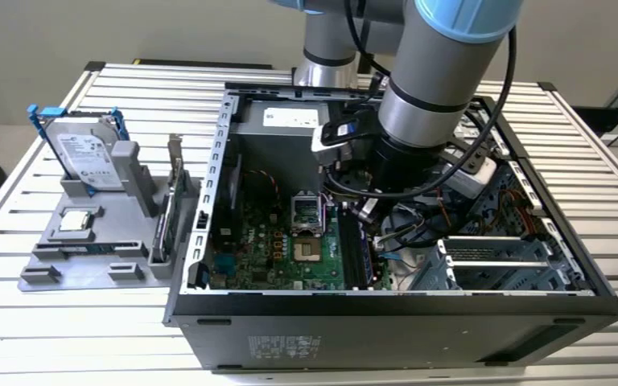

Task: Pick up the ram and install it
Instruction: 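Press down the ram until it locks into place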

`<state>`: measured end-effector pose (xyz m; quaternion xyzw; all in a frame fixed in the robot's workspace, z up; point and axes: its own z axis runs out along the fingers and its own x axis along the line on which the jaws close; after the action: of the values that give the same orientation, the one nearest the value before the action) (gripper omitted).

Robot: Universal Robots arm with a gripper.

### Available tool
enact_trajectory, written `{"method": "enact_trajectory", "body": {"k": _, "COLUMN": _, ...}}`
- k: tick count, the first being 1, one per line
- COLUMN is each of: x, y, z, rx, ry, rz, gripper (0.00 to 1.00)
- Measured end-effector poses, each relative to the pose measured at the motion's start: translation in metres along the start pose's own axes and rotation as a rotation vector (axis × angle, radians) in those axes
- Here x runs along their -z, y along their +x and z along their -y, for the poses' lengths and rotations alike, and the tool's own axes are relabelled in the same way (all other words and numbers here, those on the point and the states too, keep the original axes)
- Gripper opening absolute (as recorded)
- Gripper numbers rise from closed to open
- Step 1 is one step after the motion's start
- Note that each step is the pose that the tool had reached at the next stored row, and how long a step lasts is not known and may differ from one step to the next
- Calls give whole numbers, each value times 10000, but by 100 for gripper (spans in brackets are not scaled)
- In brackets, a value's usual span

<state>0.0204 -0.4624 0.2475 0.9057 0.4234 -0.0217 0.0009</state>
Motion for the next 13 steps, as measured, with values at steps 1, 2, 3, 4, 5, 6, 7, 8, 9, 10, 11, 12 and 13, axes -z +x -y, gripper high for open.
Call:
{"method": "enact_trajectory", "body": {"k": 1, "x": 0, "y": -1, "z": 0, "rx": 90, "ry": -4, "rz": 1, "gripper": 0}}
{"method": "enact_trajectory", "body": {"k": 2, "x": 0, "y": -1, "z": 0, "rx": 179, "ry": -7, "rz": 3, "gripper": 0}}
{"method": "enact_trajectory", "body": {"k": 3, "x": -1, "y": -1, "z": 1, "rx": 268, "ry": -11, "rz": 3, "gripper": 0}}
{"method": "enact_trajectory", "body": {"k": 4, "x": -1, "y": -1, "z": 1, "rx": 368, "ry": -14, "rz": 5, "gripper": 0}}
{"method": "enact_trajectory", "body": {"k": 5, "x": -1, "y": -1, "z": 2, "rx": 462, "ry": -18, "rz": 6, "gripper": 0}}
{"method": "enact_trajectory", "body": {"k": 6, "x": -1, "y": -2, "z": 2, "rx": 570, "ry": -22, "rz": 8, "gripper": 0}}
{"method": "enact_trajectory", "body": {"k": 7, "x": -1, "y": -2, "z": 2, "rx": 665, "ry": -26, "rz": 9, "gripper": 0}}
{"method": "enact_trajectory", "body": {"k": 8, "x": -1, "y": -2, "z": 3, "rx": 769, "ry": -30, "rz": 11, "gripper": 0}}
{"method": "enact_trajectory", "body": {"k": 9, "x": -1, "y": -3, "z": 3, "rx": 874, "ry": -35, "rz": 14, "gripper": 0}}
{"method": "enact_trajectory", "body": {"k": 10, "x": -1, "y": -3, "z": 3, "rx": 977, "ry": -39, "rz": 15, "gripper": 0}}
{"method": "enact_trajectory", "body": {"k": 11, "x": -1, "y": -3, "z": 3, "rx": 1074, "ry": -43, "rz": 17, "gripper": 0}}
{"method": "enact_trajectory", "body": {"k": 12, "x": -1, "y": -3, "z": 4, "rx": 1169, "ry": -47, "rz": 19, "gripper": 0}}
{"method": "enact_trajectory", "body": {"k": 13, "x": -1, "y": -4, "z": 4, "rx": 1268, "ry": -50, "rz": 20, "gripper": 0}}
